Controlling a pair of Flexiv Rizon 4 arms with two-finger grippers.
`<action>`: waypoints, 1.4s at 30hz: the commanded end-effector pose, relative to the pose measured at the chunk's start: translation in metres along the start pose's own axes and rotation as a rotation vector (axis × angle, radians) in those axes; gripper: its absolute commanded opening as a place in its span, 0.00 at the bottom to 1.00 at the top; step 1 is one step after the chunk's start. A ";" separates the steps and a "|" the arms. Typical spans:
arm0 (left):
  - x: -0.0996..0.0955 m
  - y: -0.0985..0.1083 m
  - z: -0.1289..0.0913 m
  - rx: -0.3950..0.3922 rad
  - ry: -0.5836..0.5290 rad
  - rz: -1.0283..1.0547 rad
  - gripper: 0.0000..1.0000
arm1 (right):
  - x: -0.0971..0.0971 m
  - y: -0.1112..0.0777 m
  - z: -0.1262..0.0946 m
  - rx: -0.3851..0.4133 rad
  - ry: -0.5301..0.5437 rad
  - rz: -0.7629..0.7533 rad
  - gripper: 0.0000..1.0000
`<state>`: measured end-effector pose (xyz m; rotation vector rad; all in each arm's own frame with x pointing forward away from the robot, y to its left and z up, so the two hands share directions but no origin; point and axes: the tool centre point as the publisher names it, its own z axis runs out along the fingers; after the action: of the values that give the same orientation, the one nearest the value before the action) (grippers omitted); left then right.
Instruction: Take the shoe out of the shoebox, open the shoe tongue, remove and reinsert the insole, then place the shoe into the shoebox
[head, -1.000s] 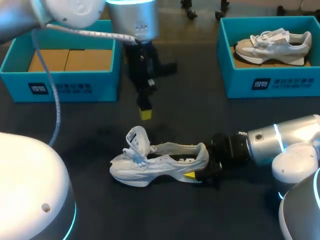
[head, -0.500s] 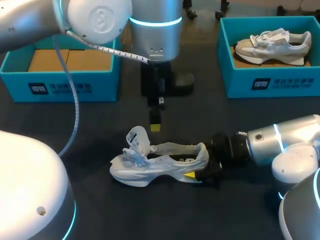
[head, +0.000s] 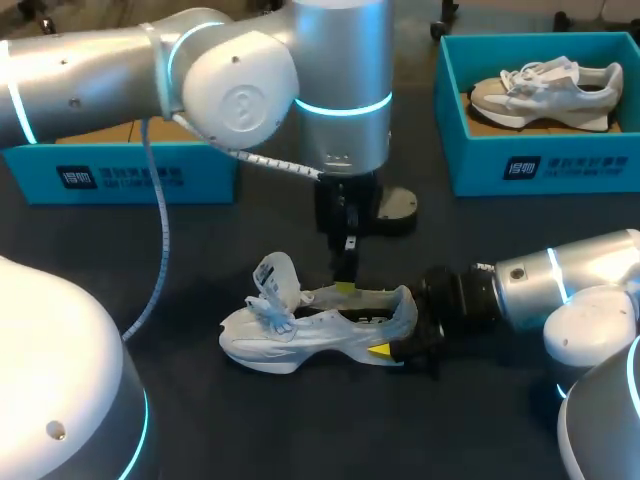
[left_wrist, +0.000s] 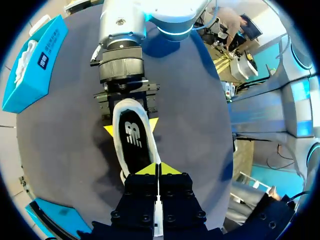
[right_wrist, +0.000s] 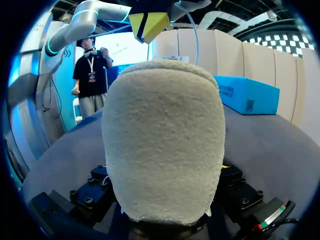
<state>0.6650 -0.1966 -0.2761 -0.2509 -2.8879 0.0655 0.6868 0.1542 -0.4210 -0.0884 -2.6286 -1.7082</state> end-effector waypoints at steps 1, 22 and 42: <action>-0.003 -0.006 -0.002 -0.016 0.008 -0.001 0.00 | 0.000 -0.004 0.000 0.008 0.000 0.002 0.00; -0.032 -0.020 0.068 -0.059 0.052 -0.017 0.00 | 0.000 -0.004 0.000 0.008 0.000 0.002 0.00; -0.027 0.010 0.097 -0.098 0.124 -0.042 0.00 | 0.000 -0.004 0.000 0.008 0.000 0.002 0.00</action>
<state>0.6665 -0.1942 -0.3792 -0.2023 -2.7789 -0.0957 0.6868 0.1541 -0.4211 -0.0885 -2.6287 -1.7082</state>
